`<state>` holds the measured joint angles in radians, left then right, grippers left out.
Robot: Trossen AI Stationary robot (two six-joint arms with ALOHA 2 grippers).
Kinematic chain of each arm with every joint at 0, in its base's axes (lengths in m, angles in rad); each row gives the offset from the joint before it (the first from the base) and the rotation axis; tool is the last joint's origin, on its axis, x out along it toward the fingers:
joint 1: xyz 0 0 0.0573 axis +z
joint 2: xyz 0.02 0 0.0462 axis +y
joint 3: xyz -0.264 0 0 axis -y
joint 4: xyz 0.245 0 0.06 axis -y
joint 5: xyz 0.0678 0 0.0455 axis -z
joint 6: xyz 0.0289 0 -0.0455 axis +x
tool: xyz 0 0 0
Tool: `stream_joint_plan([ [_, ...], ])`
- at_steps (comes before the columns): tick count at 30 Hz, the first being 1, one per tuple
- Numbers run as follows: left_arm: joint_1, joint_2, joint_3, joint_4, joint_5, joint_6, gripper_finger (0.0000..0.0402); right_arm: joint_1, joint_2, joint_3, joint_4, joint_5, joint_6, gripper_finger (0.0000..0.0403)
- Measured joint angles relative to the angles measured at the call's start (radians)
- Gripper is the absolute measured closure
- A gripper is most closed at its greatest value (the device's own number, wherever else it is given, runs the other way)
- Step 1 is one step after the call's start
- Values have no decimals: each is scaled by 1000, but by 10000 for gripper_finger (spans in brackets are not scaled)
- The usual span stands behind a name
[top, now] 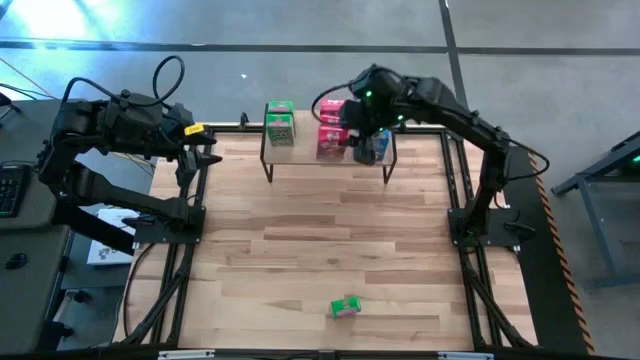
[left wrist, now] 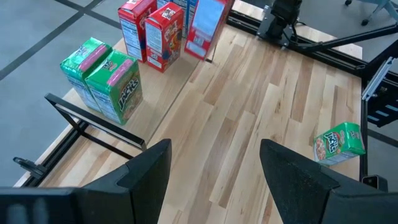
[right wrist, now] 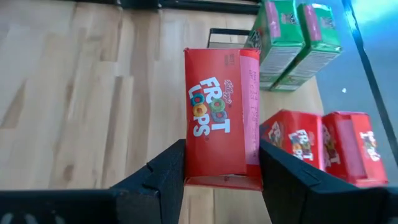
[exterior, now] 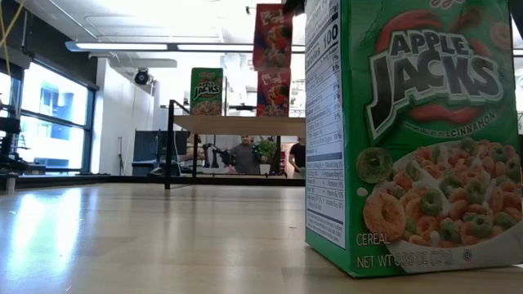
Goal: Stack cereal on shelf
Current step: Put the red cereal box on the shelf aligned with the other red cereal boxes
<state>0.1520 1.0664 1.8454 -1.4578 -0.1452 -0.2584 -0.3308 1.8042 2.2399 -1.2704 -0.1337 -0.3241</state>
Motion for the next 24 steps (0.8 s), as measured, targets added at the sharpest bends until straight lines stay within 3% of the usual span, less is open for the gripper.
stream_joint_plan([
  [10,0,0,0,0,0,0,164,-68,0,71,-66,-127,-33,238],
  [24,0,0,0,0,0,0,165,-71,0,-94,15,-163,-59,238],
])
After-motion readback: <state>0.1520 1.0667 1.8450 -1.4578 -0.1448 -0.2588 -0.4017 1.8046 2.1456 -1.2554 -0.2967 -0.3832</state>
